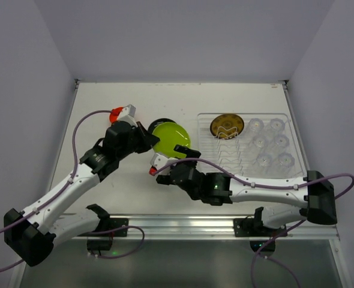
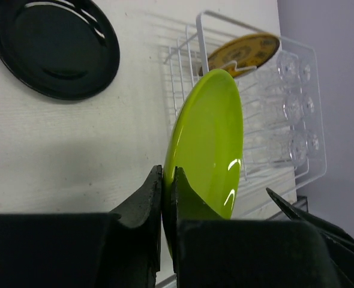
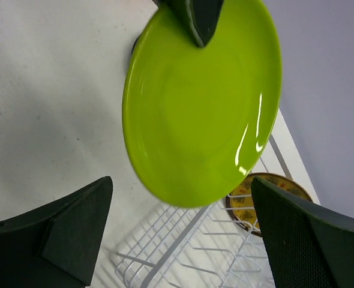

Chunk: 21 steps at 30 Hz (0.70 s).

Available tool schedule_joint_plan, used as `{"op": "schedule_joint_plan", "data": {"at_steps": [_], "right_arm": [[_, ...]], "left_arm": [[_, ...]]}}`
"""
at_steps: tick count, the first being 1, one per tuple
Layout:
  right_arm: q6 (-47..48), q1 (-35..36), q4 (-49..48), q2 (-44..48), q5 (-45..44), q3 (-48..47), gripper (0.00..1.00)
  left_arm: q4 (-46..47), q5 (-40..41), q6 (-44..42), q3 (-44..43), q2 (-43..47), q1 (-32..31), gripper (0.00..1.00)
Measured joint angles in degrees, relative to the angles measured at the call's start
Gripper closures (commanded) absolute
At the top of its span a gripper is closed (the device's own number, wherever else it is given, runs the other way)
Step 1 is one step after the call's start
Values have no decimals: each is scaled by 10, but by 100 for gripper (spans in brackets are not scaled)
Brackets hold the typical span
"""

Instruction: Unload the mixed dishes from the dish rack

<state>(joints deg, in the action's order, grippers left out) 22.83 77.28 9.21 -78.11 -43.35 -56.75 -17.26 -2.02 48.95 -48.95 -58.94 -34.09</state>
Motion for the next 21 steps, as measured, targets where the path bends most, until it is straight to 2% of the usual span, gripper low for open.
{"op": "schedule_joint_plan", "data": {"at_steps": [4,8,14,17,21], "right_arm": [[-50,-1,-49,53,-11,43,1],[-141,-20,-85,137,-22,69,1],[-331,-167,-82,303,-9,119,1],[-364,-178,-99,382,-7,171,1],[-370,-178,-97,403,-6,199,1]], "left_arm": [[30,57,19,4,9,16,100],[102,54,32,27,-30,75,100],[197,48,21,7,-216,138,100],[225,41,9,-15,-292,140,100],[243,40,4,-51,-363,141,100]]}}
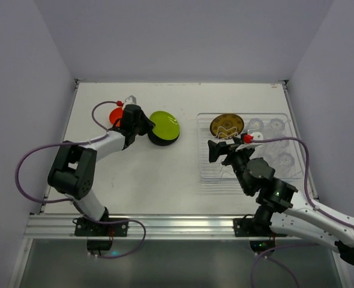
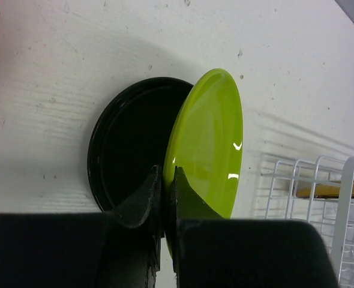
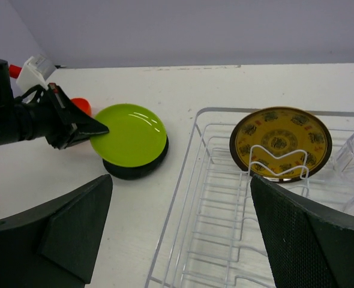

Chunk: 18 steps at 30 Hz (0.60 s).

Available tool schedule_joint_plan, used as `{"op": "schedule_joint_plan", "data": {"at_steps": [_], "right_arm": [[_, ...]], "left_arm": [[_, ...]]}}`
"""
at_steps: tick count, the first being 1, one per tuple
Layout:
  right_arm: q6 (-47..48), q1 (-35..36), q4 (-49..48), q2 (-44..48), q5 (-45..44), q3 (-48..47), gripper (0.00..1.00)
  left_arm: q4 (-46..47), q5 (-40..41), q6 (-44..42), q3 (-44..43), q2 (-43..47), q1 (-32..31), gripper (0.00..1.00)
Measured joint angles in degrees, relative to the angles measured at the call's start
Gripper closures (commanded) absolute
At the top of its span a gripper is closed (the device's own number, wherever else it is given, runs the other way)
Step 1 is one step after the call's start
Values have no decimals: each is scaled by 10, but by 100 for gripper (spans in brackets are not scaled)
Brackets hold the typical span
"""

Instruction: Unload the mixed dishes from the dish rack

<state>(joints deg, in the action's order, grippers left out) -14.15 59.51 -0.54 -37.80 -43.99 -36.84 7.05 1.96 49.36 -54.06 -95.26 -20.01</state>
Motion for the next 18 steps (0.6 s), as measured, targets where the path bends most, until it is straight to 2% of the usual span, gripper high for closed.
{"op": "schedule_joint_plan", "data": {"at_steps": [6,9,17,18], "right_arm": [[-4,0,5,30,0,34,1],[-6,0,5,48,0,44,1],[-9,-1,5,51,0,46,1],[-9,-1,5,51,0,46,1]], "left_arm": [[17,22,0,-5,-14,0,100],[24,32,0,-6,-20,0,88],[30,35,2,-8,-50,0,81],[31,35,2,-8,-50,0,73]]}}
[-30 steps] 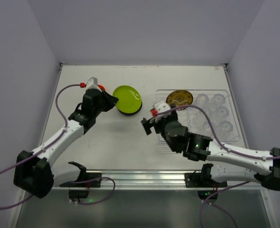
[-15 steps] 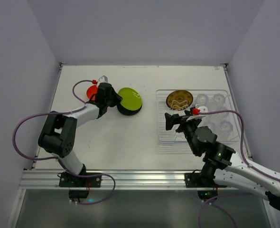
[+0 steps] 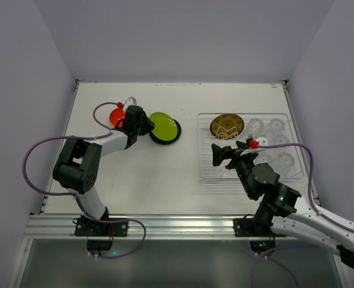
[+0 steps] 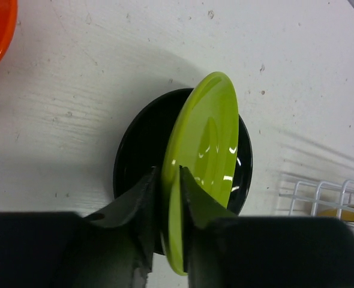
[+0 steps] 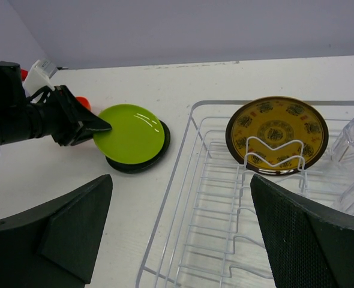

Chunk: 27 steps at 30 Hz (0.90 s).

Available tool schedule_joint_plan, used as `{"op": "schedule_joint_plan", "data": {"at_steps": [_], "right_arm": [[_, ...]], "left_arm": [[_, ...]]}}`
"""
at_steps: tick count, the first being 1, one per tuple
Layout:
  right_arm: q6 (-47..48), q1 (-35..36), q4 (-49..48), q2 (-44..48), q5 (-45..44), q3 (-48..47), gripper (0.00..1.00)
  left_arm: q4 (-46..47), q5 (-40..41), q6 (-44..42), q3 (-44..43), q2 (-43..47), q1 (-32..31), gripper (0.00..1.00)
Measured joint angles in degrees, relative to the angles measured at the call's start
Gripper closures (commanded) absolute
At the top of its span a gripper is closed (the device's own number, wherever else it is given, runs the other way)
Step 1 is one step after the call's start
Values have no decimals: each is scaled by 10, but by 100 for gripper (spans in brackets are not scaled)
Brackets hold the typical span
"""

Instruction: Unload the mixed dishes from the dish rack

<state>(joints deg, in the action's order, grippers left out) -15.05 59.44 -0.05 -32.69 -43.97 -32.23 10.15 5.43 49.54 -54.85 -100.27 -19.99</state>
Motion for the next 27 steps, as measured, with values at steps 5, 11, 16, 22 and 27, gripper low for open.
{"op": "schedule_joint_plan", "data": {"at_steps": [5,11,16,22,27], "right_arm": [[-4,0,0,0,-1,4,1],[-9,-2,1,-7,-6,5,1],[-14,-3,10,-23,-18,5,1],[-23,-11,35,-38,-24,5,1],[-47,-38,59,-62,2,-5,1]], "left_arm": [[12,3,5,14,11,0,44],[15,9,4,29,49,-9,24],[8,20,1,24,50,-23,9],[-11,41,4,14,50,-39,0],[-53,68,2,15,76,-43,0]]}}
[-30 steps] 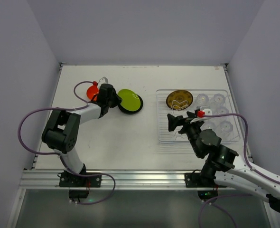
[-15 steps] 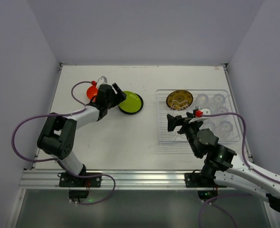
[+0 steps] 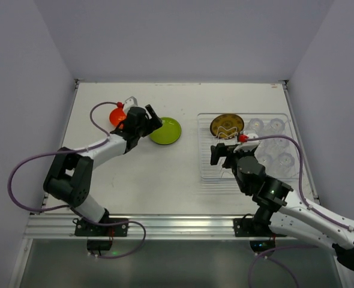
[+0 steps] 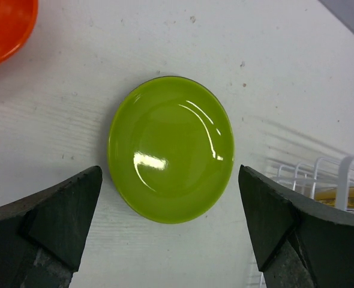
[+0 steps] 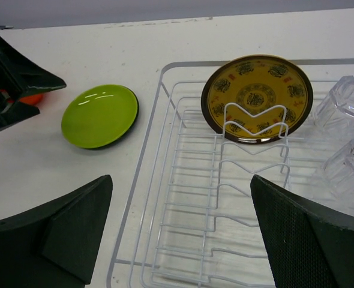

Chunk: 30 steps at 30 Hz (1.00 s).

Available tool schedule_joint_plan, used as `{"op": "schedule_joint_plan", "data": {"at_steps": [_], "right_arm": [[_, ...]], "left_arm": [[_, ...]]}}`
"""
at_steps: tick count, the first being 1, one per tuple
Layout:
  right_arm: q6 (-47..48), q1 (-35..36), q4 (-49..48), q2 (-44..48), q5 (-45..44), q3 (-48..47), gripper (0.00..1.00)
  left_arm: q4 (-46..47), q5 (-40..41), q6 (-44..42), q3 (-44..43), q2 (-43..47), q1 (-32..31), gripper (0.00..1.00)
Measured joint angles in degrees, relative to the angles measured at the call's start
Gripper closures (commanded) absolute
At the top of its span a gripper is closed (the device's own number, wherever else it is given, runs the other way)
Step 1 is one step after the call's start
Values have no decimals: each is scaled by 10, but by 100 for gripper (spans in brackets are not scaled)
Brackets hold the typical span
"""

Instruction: Unload the mixed dishes from the dish rack

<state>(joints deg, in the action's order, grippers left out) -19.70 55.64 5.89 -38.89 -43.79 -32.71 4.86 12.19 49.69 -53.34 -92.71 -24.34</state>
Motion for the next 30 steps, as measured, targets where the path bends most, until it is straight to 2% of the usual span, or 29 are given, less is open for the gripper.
{"op": "schedule_joint_plan", "data": {"at_steps": [4,9,13,18,21,24,27,30], "right_arm": [[-43,-69,16,-35,81,-20,1],[-125,-128,41,-37,178,-31,1],[-205,-132,54,-37,192,-53,1],[-323,-162,64,-49,207,-78,1],[-384,-198,71,-92,219,-111,1],[-442,-251,101,-173,250,-184,1],[-533,-274,184,-256,247,-269,1],[-616,-278,252,-298,233,-307,1]], "left_arm": [[-61,58,-15,0,102,-40,0],[-141,139,-25,32,334,-153,0],[-267,187,-33,28,472,-161,0],[-404,192,-95,-21,507,-158,0],[-440,198,-148,-26,502,-158,0],[-437,221,-195,0,485,-158,0],[-435,187,-231,22,449,-96,0],[-403,107,-257,45,440,72,0]]}}
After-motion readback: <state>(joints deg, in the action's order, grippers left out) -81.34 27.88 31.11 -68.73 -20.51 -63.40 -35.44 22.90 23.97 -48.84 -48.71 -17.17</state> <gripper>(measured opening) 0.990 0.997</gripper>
